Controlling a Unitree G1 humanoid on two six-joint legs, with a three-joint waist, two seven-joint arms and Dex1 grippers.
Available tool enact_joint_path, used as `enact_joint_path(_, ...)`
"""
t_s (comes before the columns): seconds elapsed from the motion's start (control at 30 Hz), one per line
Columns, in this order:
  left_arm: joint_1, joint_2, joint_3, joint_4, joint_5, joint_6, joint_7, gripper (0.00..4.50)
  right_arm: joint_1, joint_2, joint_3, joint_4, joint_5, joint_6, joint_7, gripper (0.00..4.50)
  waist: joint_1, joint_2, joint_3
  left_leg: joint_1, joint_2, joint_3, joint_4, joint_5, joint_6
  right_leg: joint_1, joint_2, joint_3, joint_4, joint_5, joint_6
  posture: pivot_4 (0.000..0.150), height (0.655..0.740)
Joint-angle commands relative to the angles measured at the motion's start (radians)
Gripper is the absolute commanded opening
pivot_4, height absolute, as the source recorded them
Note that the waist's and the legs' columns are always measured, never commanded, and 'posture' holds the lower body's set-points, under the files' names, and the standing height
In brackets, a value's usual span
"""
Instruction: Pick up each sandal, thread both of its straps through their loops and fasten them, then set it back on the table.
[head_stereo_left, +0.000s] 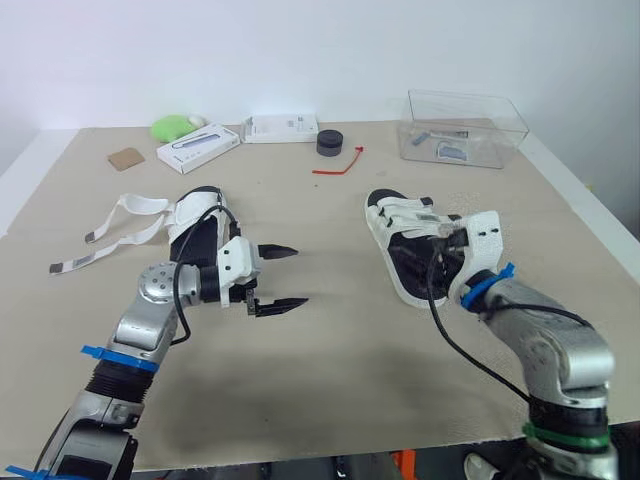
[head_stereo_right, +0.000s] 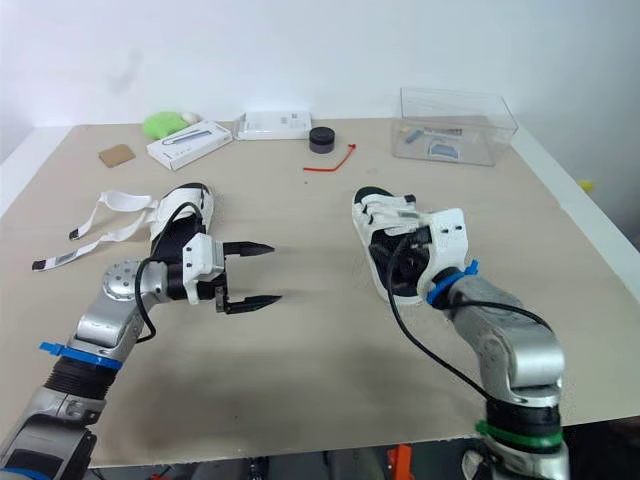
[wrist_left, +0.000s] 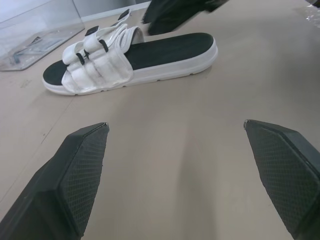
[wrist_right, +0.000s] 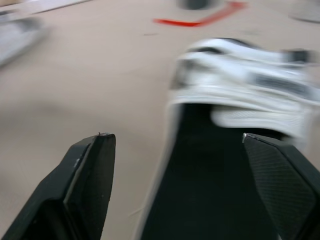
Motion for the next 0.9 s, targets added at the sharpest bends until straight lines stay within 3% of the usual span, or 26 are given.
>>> enact_joint_path(0.03, -0.009, -0.017, 0.042, -0.008, 0.027, 0.01, 0.112, 4.5, 0.011, -0.146, 0.032, 0.012, 0.025, -0.27, 0.38, 4.43, 0.001, 0.001, 0.001, 0.0, -0.001, 0.0, 0.0, 0.0, 0.0, 0.0, 0.0, 0.0, 0.0, 0.0, 0.0, 0.15, 0.74)
enact_joint_path(0.1, -0.007, -0.039, 0.073, -0.03, 0.041, 0.087, 0.232, 4.5, -0.094, -0.15, 0.066, 0.077, 0.104, -0.314, 0.548, 4.43, -0.005, 0.0, 0.001, 0.001, -0.001, 0.001, 0.001, 0.0, 0.0, 0.0, 0.0, 0.001, 0.0, 0.001, 0.002, 0.15, 0.74)
enact_joint_path(0.2, 0.011, -0.067, 0.103, -0.139, 0.052, 0.232, 0.385, 4.5, -0.262, -0.085, 0.128, 0.202, 0.146, -0.333, 0.643, 4.43, -0.017, -0.002, 0.002, 0.004, 0.002, 0.003, 0.001, 0.0, 0.0, 0.001, 0.002, 0.003, 0.0, 0.005, 0.001, 0.15, 0.74)
enact_joint_path(0.37, 0.102, -0.101, 0.138, -0.366, 0.075, 0.485, 0.604, 4.5, -0.405, 0.003, 0.275, 0.405, 0.035, -0.501, 0.777, 4.43, -0.002, -0.003, 0.002, 0.003, 0.006, -0.002, 0.001, 0.002, 0.002, 0.001, 0.007, -0.001, 0.0, 0.005, -0.002, 0.15, 0.74)
enact_joint_path(0.57, 0.173, -0.187, 0.206, -0.521, 0.115, 0.693, 0.855, 4.5, -0.505, 0.084, 0.335, 0.63, -0.061, -0.653, 0.833, 4.43, 0.001, -0.003, 0.003, 0.001, 0.006, -0.001, 0.0, 0.001, 0.0, -0.001, 0.005, -0.001, 0.001, 0.008, -0.011, 0.15, 0.74)
enact_joint_path(0.7, 0.167, -0.257, 0.212, -0.536, 0.146, 0.766, 0.977, 4.5, -0.532, 0.113, 0.346, 0.708, -0.113, -0.735, 0.825, 4.43, 0.003, -0.003, 0.003, 0.001, 0.002, -0.001, 0.001, 0.001, -0.001, 0.0, 0.001, -0.002, 0.0, 0.008, -0.01, 0.15, 0.74)
enact_joint_path(0.9, 0.077, -0.338, 0.253, -0.415, 0.152, 0.798, 1.088, 4.5, -0.529, 0.139, 0.348, 0.715, -0.141, -0.766, 0.818, 4.43, 0.002, -0.003, 0.003, 0.001, 0.0, -0.002, 0.001, 0.002, -0.002, 0.0, 0.0, -0.001, 0.0, 0.009, -0.009, 0.15, 0.74)
